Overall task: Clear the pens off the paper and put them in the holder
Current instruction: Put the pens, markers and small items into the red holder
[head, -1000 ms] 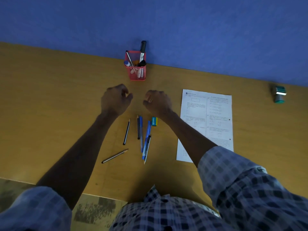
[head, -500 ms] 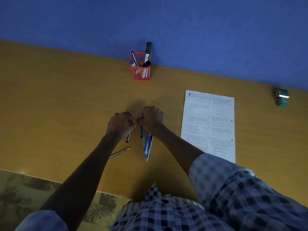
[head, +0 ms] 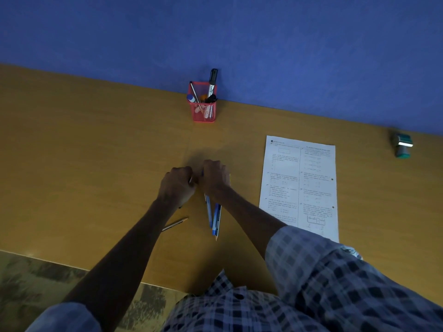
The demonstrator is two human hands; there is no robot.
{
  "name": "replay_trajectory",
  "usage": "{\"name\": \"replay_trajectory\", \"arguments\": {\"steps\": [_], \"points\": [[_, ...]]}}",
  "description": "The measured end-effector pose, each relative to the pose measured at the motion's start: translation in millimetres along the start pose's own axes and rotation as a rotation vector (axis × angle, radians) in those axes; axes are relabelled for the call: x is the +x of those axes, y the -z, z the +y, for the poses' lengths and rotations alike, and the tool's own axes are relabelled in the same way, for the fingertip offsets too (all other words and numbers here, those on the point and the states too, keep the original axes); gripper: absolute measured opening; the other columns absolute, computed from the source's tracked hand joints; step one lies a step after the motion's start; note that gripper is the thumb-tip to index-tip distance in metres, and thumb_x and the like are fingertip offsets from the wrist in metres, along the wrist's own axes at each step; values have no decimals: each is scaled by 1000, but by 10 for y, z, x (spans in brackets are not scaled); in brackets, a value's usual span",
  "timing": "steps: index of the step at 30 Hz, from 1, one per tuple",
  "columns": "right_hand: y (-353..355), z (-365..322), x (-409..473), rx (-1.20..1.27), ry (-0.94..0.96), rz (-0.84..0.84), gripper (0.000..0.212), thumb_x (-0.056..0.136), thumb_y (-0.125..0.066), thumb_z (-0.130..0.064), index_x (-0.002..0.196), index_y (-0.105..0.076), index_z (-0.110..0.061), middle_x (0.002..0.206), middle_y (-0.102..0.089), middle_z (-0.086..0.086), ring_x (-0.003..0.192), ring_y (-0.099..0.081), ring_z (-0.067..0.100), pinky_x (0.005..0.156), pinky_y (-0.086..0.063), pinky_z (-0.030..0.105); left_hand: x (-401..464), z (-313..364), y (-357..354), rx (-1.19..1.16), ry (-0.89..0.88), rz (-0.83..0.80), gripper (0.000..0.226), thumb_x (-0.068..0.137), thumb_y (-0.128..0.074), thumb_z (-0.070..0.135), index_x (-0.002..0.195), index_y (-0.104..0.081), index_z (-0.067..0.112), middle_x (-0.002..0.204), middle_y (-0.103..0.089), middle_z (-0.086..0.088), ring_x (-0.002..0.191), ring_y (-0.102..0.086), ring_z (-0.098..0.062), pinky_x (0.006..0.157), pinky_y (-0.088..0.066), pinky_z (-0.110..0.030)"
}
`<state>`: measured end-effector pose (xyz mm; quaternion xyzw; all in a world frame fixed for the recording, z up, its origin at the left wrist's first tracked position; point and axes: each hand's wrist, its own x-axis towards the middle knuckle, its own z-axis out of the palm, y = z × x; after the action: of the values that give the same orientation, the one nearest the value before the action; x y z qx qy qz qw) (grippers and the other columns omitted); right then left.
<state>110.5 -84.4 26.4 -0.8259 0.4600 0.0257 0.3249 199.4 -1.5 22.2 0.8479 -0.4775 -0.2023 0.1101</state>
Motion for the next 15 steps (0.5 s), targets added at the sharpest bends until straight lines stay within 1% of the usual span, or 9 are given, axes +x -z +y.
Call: {"name": "replay_trajectory", "arguments": {"steps": [2, 4, 6, 8, 10, 15], "points": [[22, 6, -11, 21, 18, -8, 16, 86, -60, -15, 95, -66, -3, 100, -68, 22, 96, -65, 40, 66, -46, 37, 11, 8, 2, 4, -10, 1, 12, 90, -58, 20, 83, -56, 10, 84, -66, -20, 81, -63, -44, 67, -53, -45], [37, 14, -11, 34, 28, -8, 18, 89, -57, -17, 95, -66, -2, 99, -68, 23, 95, -65, 41, 64, -40, 35, 16, 22, 4, -7, -22, 9, 9, 90, -58, 19, 90, -62, 11, 86, -68, -18, 83, -64, -43, 67, -53, -44], [47, 11, -4, 34, 32, 1, 19, 91, -54, -15, 95, -66, 0, 99, -67, 24, 95, -64, 41, 64, -39, 35, 18, 30, 11, -37, -36, 29, 12, 92, -56, 20, 91, -65, 11, 84, -69, -18, 80, -65, -43, 65, -51, -42], [58, -5, 6, 16, 42, 8, 19, 93, -52, -12, 97, -66, 0, 100, -66, 24, 96, -64, 40, 64, -42, 37, 25, 35, 24, -43, -43, 30, 13, 93, -57, 20, 94, -67, 11, 86, -70, -17, 81, -66, -42, 65, -50, -41], [70, -25, 14, -19, 57, -4, 19, 93, -52, -10, 100, -66, 1, 102, -66, 24, 97, -65, 41, 67, -48, 40, 36, 36, 38, -31, -36, 13, 13, 91, -59, 17, 99, -68, 13, 89, -72, -15, 83, -67, -40, 67, -52, -42], [120, -68, 48, -36, 58, -30, 21, 92, -53, -8, 106, -64, 2, 109, -64, 24, 103, -62, 41, 70, -46, 39, 54, 12, 64, -30, -17, 21, 15, 85, -62, 12, 100, -67, 12, 91, -72, -14, 85, -67, -38, 68, -53, -41]]}}
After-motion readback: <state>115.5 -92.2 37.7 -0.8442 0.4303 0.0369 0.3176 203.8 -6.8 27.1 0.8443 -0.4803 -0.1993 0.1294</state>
